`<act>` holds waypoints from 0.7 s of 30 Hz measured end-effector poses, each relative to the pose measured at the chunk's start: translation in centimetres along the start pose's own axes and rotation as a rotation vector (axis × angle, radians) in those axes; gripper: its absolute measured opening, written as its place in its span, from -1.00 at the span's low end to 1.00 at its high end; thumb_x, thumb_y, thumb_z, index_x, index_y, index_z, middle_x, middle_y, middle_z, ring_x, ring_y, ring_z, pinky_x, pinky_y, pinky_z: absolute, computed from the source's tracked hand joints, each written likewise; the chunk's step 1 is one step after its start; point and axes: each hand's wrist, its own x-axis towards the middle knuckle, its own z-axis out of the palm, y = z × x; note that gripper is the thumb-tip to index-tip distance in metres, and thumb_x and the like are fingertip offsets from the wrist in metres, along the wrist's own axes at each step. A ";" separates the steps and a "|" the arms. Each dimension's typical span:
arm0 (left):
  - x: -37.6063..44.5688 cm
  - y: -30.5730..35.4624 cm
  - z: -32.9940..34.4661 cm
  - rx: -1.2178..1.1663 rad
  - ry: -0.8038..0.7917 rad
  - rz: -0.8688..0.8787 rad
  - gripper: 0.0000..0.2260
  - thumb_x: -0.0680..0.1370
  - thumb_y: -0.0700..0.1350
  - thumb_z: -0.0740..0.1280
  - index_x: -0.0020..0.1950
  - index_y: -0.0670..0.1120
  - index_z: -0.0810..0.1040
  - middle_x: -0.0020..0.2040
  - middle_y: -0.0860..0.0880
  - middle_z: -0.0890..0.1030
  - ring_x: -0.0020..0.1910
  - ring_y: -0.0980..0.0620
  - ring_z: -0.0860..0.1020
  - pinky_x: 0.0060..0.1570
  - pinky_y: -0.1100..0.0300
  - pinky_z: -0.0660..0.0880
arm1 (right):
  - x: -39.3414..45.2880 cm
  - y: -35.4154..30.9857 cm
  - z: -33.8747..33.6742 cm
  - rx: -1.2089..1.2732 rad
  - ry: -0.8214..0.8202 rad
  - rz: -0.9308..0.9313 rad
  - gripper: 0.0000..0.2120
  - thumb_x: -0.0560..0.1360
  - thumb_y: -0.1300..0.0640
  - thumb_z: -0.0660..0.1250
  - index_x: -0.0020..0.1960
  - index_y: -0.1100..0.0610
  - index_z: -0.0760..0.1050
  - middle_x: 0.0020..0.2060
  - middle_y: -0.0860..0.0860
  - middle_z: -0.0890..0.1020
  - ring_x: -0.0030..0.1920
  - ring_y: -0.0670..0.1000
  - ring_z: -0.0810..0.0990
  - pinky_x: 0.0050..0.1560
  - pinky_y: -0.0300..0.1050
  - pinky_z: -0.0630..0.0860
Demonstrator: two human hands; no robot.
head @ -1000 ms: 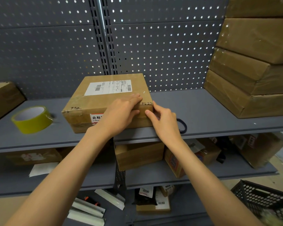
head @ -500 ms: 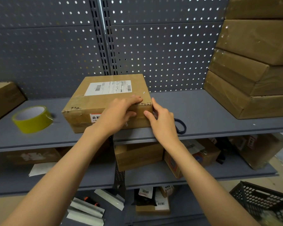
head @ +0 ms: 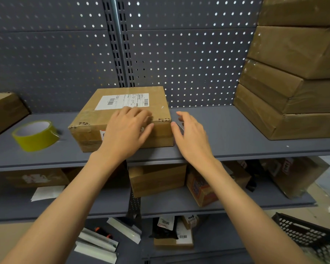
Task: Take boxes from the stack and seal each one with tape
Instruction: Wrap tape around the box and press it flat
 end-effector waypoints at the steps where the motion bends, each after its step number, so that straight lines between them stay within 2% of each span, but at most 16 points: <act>1: 0.0 0.1 -0.2 0.015 0.034 -0.003 -0.76 0.58 0.01 0.28 0.12 -0.11 0.57 0.00 -0.12 0.62 -0.02 -0.17 0.53 -0.07 0.04 0.40 | -0.1 0.0 -0.4 -0.071 0.011 -0.019 -0.64 0.64 0.02 0.11 0.39 0.12 0.32 0.26 0.05 0.49 0.25 0.05 0.44 0.07 -0.13 0.36; 4: 0.0 0.3 -0.7 0.029 0.108 -0.043 -0.82 0.55 -0.02 0.33 -0.02 -0.13 0.59 -0.15 -0.12 0.60 -0.16 -0.14 0.52 -0.20 0.12 0.30 | -0.2 0.2 -1.5 -0.279 0.038 -0.071 -0.67 0.65 0.01 0.08 0.32 0.14 0.37 0.19 0.06 0.50 0.19 0.07 0.45 0.06 -0.09 0.37; 7: -0.3 0.6 -0.8 0.029 0.133 -0.094 -0.82 0.55 -0.02 0.33 -0.07 -0.14 0.58 -0.19 -0.11 0.58 -0.20 -0.11 0.51 -0.26 0.14 0.32 | -0.2 0.6 -2.1 -0.378 0.101 -0.133 -0.69 0.64 0.01 0.10 0.26 0.16 0.42 0.13 0.08 0.52 0.12 0.10 0.48 0.02 -0.07 0.37; 15: -2.1 -0.1 -2.5 0.103 0.192 -0.206 -0.80 0.55 -0.01 0.32 -0.10 -0.14 0.59 -0.20 -0.11 0.60 -0.21 -0.08 0.51 -0.30 0.17 0.28 | 0.5 -0.8 -0.9 -0.373 0.224 -0.283 -0.79 0.59 0.07 0.23 0.06 0.22 0.49 -0.07 0.12 0.55 -0.06 0.13 0.50 -0.13 -0.07 0.32; 21: -4.3 -3.2 -4.1 0.154 0.192 -0.270 -0.79 0.55 -0.02 0.32 -0.10 -0.16 0.58 -0.18 -0.13 0.60 -0.21 -0.11 0.51 -0.29 0.15 0.27 | 0.9 -4.6 1.9 -0.334 0.250 -0.382 -0.81 0.52 0.10 0.33 0.00 0.24 0.53 -0.13 0.14 0.58 -0.14 0.14 0.53 -0.15 0.03 0.45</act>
